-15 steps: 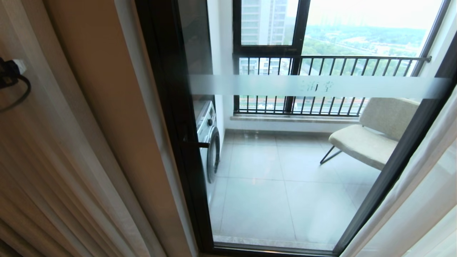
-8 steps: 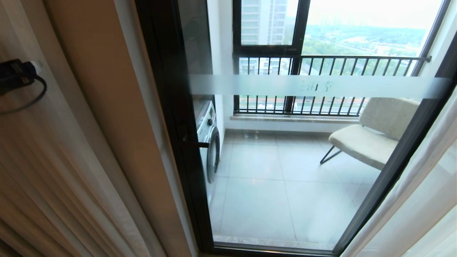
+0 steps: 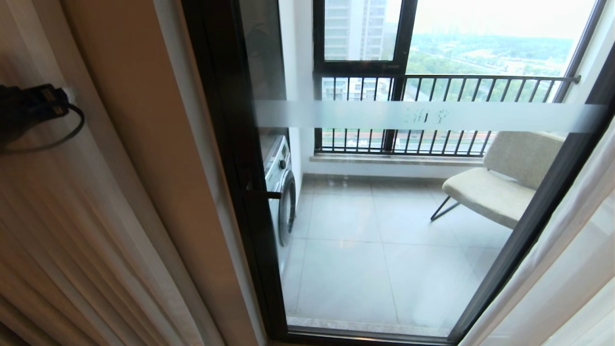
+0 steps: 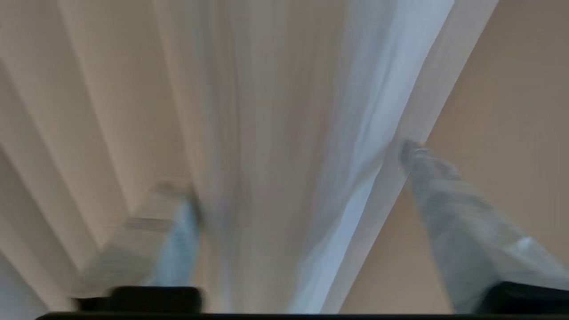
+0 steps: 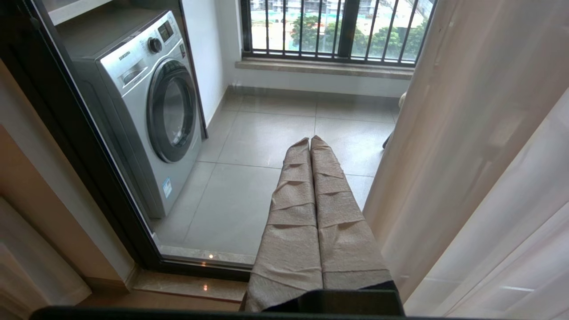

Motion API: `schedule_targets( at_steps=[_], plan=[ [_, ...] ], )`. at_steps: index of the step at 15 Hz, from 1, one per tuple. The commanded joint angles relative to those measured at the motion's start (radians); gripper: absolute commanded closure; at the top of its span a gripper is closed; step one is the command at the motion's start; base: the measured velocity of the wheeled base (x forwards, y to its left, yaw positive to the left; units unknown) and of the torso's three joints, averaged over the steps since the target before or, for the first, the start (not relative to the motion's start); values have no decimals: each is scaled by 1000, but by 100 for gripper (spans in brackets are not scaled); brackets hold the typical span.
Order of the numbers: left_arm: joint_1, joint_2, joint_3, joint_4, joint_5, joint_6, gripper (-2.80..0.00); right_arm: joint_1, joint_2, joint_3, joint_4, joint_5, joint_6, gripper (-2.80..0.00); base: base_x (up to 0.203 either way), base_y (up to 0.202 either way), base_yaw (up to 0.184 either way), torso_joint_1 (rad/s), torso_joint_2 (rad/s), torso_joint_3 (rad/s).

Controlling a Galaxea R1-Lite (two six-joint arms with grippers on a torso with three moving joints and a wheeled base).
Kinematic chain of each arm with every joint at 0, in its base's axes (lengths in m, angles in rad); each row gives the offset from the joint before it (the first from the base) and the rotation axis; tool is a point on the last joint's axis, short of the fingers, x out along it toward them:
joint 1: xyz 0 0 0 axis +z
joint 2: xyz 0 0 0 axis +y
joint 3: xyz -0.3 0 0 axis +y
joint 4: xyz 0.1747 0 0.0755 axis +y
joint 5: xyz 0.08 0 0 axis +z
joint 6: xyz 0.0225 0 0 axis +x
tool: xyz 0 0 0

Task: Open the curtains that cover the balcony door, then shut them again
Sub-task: Close the inner curtains on both sides

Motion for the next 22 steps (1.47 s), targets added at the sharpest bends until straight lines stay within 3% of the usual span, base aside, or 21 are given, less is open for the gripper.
schedule_targets(
  at_steps=[1, 6, 9, 13, 22],
  plan=[
    [-6, 31, -15, -3, 0, 0, 0, 0, 0, 0, 0, 0, 0, 0, 0, 0, 0, 0, 0, 0],
    [-9, 62, -41, -8, -1, 3, 0, 0, 0, 0, 0, 1, 0, 0, 0, 0, 0, 0, 0, 0],
    [-9, 95, -60, -96, -3, -3, 0, 0, 0, 0, 0, 0, 0, 0, 0, 0, 0, 0, 0, 0],
    [-17, 78, -60, -100, -9, -3, 0, 0, 0, 0, 0, 0, 0, 0, 0, 0, 0, 0, 0, 0],
    [-124, -61, -25, -92, -21, -6, 0, 0, 0, 0, 0, 0, 0, 0, 0, 0, 0, 0, 0, 0]
  ],
)
